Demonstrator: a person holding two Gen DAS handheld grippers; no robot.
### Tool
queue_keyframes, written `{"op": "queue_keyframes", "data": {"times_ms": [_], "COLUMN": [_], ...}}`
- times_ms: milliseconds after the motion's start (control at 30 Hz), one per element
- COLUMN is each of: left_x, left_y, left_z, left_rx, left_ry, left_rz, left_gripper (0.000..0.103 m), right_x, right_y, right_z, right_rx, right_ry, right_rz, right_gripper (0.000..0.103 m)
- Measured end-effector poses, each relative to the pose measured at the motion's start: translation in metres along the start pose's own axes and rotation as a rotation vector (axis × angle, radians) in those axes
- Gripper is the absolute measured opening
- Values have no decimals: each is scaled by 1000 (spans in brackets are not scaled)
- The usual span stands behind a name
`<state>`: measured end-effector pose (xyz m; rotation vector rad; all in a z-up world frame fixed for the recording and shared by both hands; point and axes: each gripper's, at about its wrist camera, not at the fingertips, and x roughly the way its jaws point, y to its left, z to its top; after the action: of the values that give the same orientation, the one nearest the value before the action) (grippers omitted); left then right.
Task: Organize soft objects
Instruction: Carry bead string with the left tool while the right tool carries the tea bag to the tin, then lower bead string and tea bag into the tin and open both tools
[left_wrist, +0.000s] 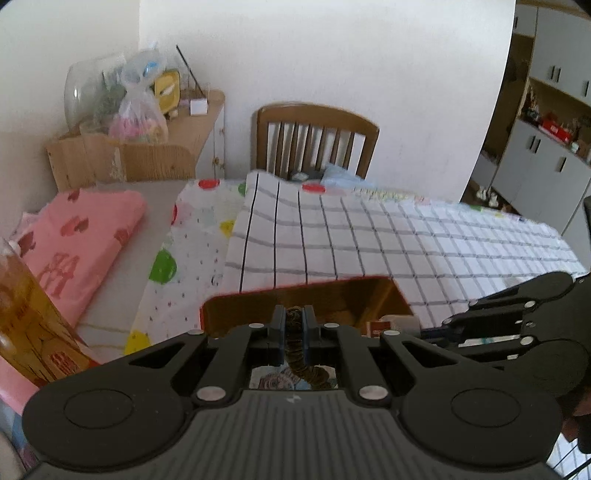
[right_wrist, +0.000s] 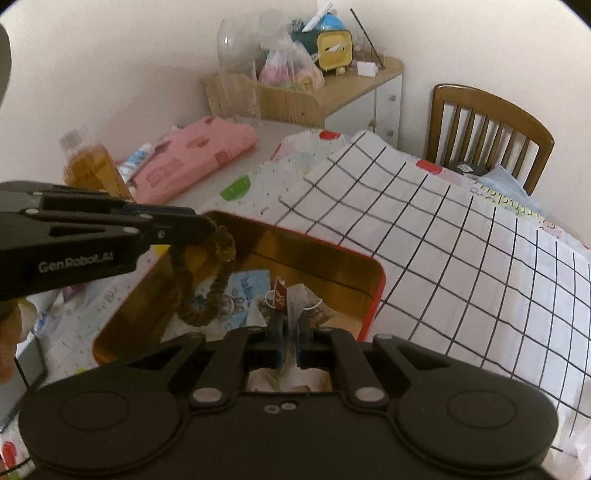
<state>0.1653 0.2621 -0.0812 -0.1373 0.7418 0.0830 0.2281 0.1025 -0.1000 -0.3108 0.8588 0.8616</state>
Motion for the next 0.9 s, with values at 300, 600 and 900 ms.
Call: {"op": "queue_keyframes", "data": {"times_ms": [300,600,900], "left_x": [21,25,18], "left_y": [-3,-12,-18], "left_z": [-18,-24,-25], "left_rx": [14,40,55], "left_ry": [103,147,148], "left_rz": [9,45,76], "left_gripper": [8,9,10], "right_x": [6,0,-16], "right_y": [4,4,3], "right_z": [-10,-13,-12], "right_rx": [-33,-36,-34], "right_ry": [30,21,-24], "right_rz": [2,17,17], "right_gripper": [14,19,32]}}
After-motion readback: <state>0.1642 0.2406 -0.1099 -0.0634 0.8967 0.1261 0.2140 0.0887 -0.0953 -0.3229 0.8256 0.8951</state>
